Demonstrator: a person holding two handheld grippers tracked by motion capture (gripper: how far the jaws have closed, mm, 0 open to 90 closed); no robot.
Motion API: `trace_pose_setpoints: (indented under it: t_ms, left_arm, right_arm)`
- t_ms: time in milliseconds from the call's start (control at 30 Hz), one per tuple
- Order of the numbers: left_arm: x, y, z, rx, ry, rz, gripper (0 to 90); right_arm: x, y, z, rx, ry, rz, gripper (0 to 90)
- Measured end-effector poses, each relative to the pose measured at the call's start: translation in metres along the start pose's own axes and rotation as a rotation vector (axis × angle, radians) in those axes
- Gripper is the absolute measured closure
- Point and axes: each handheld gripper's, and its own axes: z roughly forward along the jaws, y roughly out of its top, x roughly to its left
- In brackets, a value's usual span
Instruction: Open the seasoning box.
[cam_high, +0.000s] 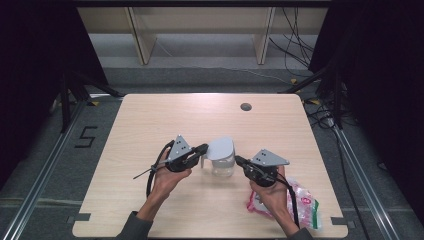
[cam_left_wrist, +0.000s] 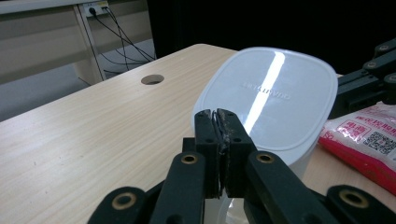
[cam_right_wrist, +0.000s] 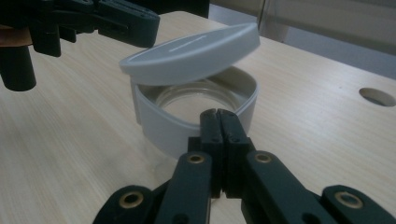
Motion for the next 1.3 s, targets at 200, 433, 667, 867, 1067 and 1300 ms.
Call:
trace_pose_setpoints:
  t_ms: [200,433,667,867,1067,1300]
  left_arm:
    - [-0.004,0.001,0.001,-0.008,-0.011,0.014,86.1]
    - [-0.001,0.001,0.001,-0.011,-0.017,-0.004,84.0]
    - [0.002,0.003,-0.008,-0.005,-0.033,-0.020,65.7]
    - [-0.002,0.000,-0.024,-0.001,-0.072,-0.083,44.8]
    - [-0.012,-0.005,-0.036,0.047,-0.107,-0.104,33.1]
    - [-0.022,-0.022,-0.040,0.125,-0.076,-0.073,22.7]
  right_arm:
    - [0.000,0.004,-0.002,0.003,0.001,0.013,90.0]
    - [0.003,0.009,-0.001,-0.013,0.010,0.014,90.0]
    - [0.006,0.012,0.002,-0.019,0.018,0.010,90.0]
    - [0.005,0.014,0.004,-0.033,0.032,0.023,90.0]
    - [0.007,0.021,0.006,-0.055,0.023,-0.001,89.8]
    - [0.014,0.026,0.012,-0.063,0.027,0.006,89.3]
